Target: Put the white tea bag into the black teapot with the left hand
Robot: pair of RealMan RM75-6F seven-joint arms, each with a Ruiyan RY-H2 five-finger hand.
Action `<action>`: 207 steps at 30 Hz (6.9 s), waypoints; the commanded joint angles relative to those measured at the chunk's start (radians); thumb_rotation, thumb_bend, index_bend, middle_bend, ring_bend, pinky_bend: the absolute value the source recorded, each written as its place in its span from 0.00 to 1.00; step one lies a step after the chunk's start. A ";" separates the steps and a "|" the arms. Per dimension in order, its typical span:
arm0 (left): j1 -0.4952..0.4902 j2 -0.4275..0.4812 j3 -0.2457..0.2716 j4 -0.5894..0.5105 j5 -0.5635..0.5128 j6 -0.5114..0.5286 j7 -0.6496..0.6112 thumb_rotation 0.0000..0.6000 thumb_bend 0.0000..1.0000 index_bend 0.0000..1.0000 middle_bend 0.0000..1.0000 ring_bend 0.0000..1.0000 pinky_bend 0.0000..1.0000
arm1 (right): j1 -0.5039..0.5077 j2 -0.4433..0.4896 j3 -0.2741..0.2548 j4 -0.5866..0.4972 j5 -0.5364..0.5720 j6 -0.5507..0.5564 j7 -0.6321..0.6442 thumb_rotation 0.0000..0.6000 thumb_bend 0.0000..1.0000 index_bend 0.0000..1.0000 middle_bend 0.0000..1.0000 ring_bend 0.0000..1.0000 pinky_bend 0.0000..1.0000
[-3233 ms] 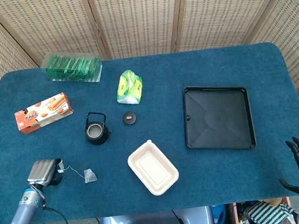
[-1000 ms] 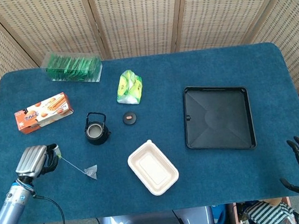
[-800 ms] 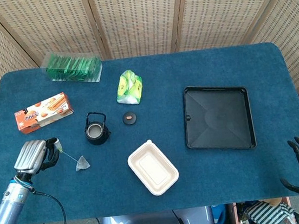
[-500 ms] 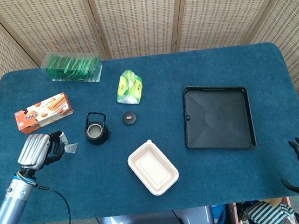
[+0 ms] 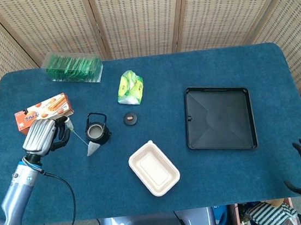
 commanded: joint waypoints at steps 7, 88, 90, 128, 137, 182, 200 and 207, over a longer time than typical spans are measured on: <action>-0.081 -0.033 -0.054 0.057 -0.108 -0.070 0.036 1.00 0.54 0.68 0.79 0.75 0.67 | 0.001 -0.002 -0.002 0.007 0.013 -0.017 0.008 1.00 0.02 0.14 0.13 0.00 0.05; -0.108 -0.052 0.037 0.162 -0.200 -0.104 0.090 1.00 0.54 0.69 0.79 0.75 0.67 | -0.011 0.001 -0.001 -0.006 0.024 -0.017 -0.007 1.00 0.02 0.14 0.12 0.00 0.05; -0.104 -0.049 0.044 0.161 -0.195 -0.107 0.088 1.00 0.54 0.69 0.79 0.75 0.67 | -0.011 0.001 0.000 -0.007 0.025 -0.017 -0.006 1.00 0.02 0.14 0.13 0.00 0.05; -0.078 0.031 0.129 0.000 -0.182 -0.108 0.228 1.00 0.47 0.23 0.75 0.72 0.67 | -0.009 -0.001 0.002 0.001 0.027 -0.022 0.004 1.00 0.02 0.14 0.12 0.00 0.05; -0.151 0.019 0.131 0.008 -0.197 -0.207 0.277 1.00 0.88 0.23 0.75 0.73 0.67 | -0.013 -0.006 0.000 0.009 0.030 -0.021 0.011 1.00 0.02 0.14 0.12 0.00 0.05; -0.332 -0.100 0.211 0.129 -0.438 -0.347 0.378 1.00 1.00 0.23 0.76 0.74 0.67 | -0.030 -0.007 -0.002 0.019 0.042 -0.017 0.029 1.00 0.02 0.14 0.12 0.00 0.05; -0.363 -0.127 0.233 0.185 -0.504 -0.380 0.377 1.00 1.00 0.23 0.76 0.74 0.67 | -0.035 -0.006 -0.004 0.011 0.042 -0.014 0.023 1.00 0.02 0.14 0.12 0.00 0.05; -0.382 -0.137 0.240 0.194 -0.537 -0.386 0.385 1.00 1.00 0.23 0.76 0.74 0.67 | -0.038 -0.008 -0.004 0.012 0.044 -0.013 0.024 1.00 0.02 0.14 0.12 0.00 0.05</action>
